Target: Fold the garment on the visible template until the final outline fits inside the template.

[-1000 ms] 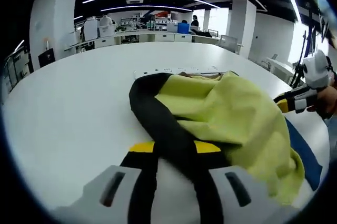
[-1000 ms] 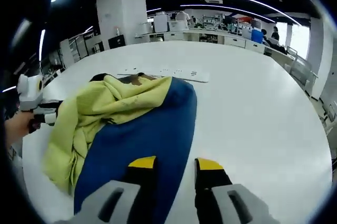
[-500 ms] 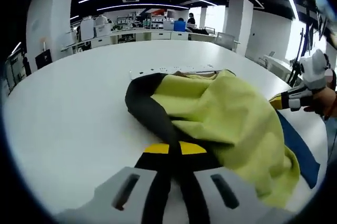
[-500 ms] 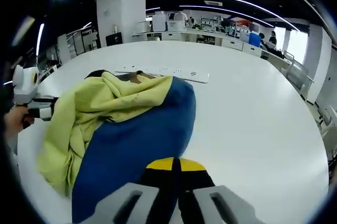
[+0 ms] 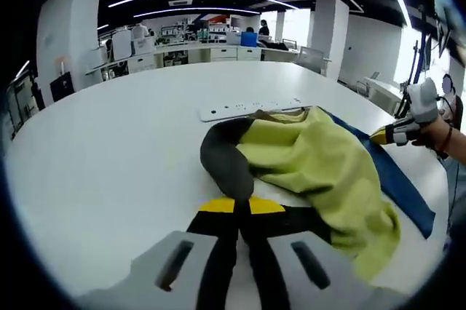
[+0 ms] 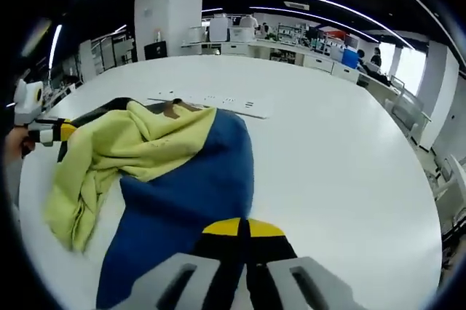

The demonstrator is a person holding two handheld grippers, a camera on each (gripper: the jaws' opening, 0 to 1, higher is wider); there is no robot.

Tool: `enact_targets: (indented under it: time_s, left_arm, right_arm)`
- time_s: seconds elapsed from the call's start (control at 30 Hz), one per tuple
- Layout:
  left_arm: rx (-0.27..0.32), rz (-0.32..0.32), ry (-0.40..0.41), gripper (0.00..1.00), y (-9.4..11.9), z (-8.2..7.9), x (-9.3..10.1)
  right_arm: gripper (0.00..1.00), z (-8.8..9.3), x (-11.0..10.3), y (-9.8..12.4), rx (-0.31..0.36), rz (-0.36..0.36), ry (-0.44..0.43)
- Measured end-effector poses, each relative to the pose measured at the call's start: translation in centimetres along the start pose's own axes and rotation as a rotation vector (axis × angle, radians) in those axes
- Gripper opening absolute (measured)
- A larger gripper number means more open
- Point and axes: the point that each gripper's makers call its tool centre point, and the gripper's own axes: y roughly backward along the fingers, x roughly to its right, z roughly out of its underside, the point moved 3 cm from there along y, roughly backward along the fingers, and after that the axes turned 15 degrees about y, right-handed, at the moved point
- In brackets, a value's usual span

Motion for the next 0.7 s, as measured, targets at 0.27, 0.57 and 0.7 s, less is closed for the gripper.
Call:
enact_targets:
  time_s: [0.27, 0.57, 0.7]
  left_arm:
    - [-0.03, -0.012, -0.055, 0.0, 0.3, 0.4, -1.1]
    - [-0.061, -0.052, -0.106, 0.0, 0.3, 0.1, -3.4]
    - [-0.068, -0.085, -0.133, 0.0, 0.5, -0.4, -4.7]
  right_arm:
    - [0.0, 0.0, 3.0, -0.9, -0.026, 0.019, 0.018]
    - [0.0, -0.6, 5.0, -2.0, -0.036, 0.025, 0.048]
    - [0.0, -0.7, 5.4, -2.4, -0.052, 0.024, 0.048]
